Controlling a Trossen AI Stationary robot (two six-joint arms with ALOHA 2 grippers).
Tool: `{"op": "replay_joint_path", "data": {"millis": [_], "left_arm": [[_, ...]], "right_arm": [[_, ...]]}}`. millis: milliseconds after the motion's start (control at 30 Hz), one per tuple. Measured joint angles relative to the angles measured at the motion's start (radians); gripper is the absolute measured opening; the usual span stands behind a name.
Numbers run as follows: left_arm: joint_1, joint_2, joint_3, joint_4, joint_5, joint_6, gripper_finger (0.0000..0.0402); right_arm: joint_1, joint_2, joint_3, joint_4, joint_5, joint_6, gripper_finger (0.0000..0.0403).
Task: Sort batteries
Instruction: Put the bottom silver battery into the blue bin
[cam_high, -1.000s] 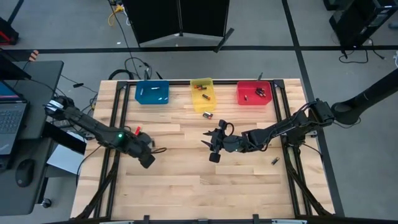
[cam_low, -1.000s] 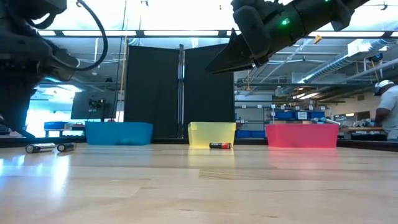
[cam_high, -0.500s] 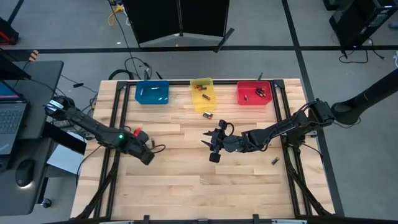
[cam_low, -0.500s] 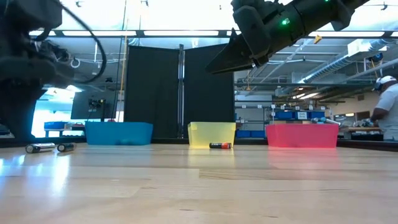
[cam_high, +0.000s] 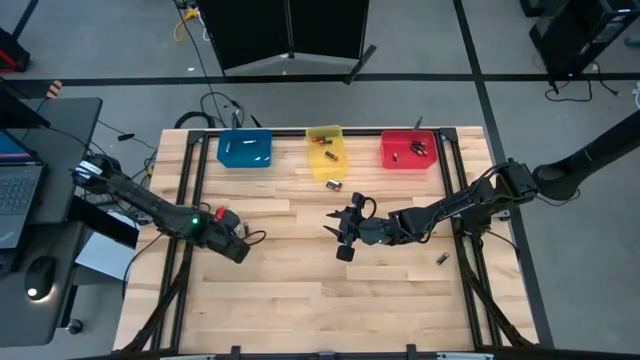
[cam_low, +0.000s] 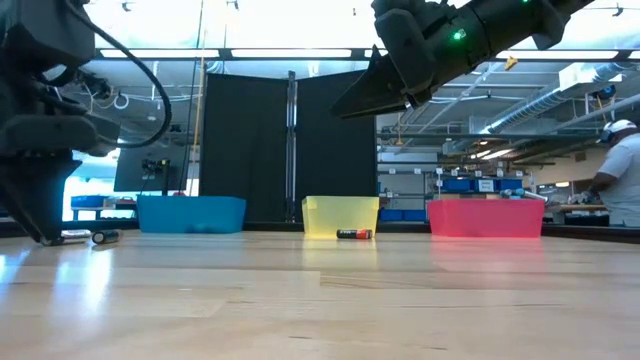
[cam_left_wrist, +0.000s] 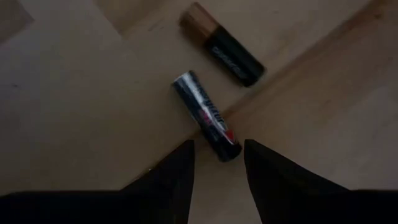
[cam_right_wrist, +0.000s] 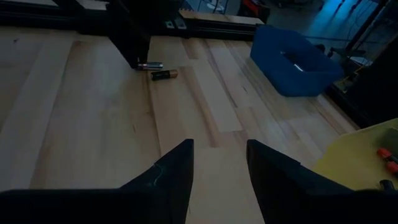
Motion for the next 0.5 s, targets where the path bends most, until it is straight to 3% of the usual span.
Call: {"op": "replay_joint_path", "data": {"millis": [333,500], "left_arm": [[-0.001,-0.005,-0.057,0.034,-0.056,0.019,0.0146],[-0.001,-0.003,-0.061,0.022,-0.078,0.065,0.0109]], "right_arm": [[0.000,0.000,0.000,0.000,0.000,0.000,0.0158],[0.000,0.000,0.000,0.002,0.000,0.000,0.0158]]}}
